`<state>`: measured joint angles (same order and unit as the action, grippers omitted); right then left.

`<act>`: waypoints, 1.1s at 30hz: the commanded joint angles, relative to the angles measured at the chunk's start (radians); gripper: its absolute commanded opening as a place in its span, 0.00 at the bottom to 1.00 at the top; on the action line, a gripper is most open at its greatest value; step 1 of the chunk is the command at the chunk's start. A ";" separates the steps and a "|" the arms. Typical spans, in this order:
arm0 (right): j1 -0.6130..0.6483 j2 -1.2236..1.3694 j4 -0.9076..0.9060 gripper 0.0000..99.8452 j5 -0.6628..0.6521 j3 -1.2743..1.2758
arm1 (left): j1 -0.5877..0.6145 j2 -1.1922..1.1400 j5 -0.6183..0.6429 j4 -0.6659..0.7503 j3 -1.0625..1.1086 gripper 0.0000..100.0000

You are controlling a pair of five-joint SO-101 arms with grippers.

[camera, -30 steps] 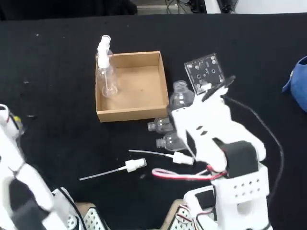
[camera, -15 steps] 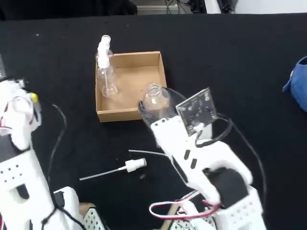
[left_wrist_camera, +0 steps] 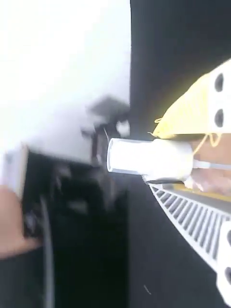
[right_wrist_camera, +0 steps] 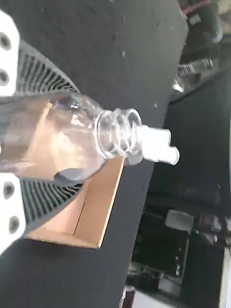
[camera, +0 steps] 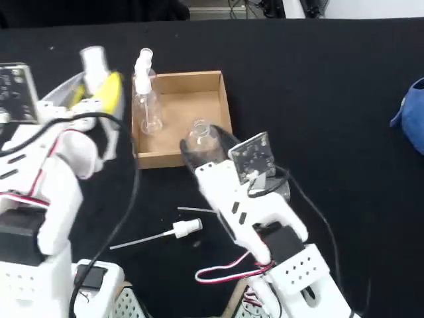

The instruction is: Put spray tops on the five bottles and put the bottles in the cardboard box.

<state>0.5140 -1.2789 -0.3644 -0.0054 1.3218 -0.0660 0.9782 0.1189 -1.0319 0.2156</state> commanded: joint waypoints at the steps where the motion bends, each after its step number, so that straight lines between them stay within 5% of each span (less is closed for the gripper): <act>1: 0.041 -0.016 0.048 0.01 0.009 0.005 | -0.087 0.017 0.008 0.135 0.010 0.03; 8: 0.063 -0.016 0.104 0.01 0.009 0.065 | -0.188 0.017 0.009 0.356 0.130 0.03; 20: 0.068 -0.016 0.198 0.01 0.009 0.124 | -0.289 0.055 0.015 0.463 0.206 0.03; 27: 0.068 -0.016 0.198 0.01 0.009 0.124 | -0.286 0.087 0.009 0.663 0.367 0.03; 33: 0.068 -0.016 0.198 0.01 0.009 0.125 | -0.277 0.094 0.008 0.680 0.372 0.03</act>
<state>0.5677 -1.2789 -0.1987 -0.0023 1.4492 -0.3422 1.0472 0.1281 -0.3782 0.6053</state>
